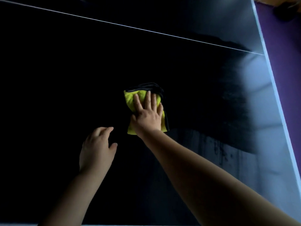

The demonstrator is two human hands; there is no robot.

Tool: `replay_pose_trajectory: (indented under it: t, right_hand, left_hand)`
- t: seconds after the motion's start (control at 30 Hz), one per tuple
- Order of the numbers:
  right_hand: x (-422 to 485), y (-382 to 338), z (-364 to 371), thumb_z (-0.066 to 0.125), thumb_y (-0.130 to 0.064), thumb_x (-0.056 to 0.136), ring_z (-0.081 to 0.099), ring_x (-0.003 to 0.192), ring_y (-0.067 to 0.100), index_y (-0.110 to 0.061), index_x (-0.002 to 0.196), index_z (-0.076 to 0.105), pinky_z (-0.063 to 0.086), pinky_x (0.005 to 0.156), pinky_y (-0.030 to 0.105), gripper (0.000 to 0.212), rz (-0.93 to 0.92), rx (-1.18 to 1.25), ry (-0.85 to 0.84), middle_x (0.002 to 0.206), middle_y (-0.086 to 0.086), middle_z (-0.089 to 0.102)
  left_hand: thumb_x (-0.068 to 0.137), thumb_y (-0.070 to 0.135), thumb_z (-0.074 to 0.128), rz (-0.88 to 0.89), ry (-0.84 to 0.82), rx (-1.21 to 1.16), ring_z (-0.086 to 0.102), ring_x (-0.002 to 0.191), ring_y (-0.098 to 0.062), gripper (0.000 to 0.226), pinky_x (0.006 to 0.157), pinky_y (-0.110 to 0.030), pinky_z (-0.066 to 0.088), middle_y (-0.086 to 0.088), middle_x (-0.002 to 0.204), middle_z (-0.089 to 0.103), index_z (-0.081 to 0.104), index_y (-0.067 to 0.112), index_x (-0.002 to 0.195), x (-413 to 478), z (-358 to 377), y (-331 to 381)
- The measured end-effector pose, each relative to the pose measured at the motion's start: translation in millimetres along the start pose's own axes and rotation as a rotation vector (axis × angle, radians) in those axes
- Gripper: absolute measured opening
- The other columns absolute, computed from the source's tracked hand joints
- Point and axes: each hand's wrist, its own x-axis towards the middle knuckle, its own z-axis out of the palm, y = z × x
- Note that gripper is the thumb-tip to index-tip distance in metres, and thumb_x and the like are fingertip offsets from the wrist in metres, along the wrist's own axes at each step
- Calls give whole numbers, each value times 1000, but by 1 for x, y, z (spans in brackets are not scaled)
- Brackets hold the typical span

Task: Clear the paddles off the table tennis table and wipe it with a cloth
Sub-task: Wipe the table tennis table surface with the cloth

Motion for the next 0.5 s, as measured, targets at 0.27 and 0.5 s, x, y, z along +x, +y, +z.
replay_pose_trajectory:
  t: [0.27, 0.5]
  right_hand:
    - [-74, 49, 7, 39, -42, 94, -14, 150, 20, -37, 155, 6, -6, 120, 47, 70, -269, -64, -56, 164, 2, -7]
    - [-115, 171, -22, 29, -49, 89, -13, 150, 16, -40, 155, 5, -5, 121, 43, 70, -139, -60, -9, 164, -4, -5]
  left_hand:
    - [81, 25, 70, 45, -42, 65, 41, 128, -26, 60, 98, -40, 38, 0, 145, 40, 47, 18, 137, -29, 9, 43]
    - [81, 24, 70, 115, -90, 98, 37, 131, -25, 62, 102, -40, 37, 0, 148, 35, 45, 18, 138, -68, 37, 124]
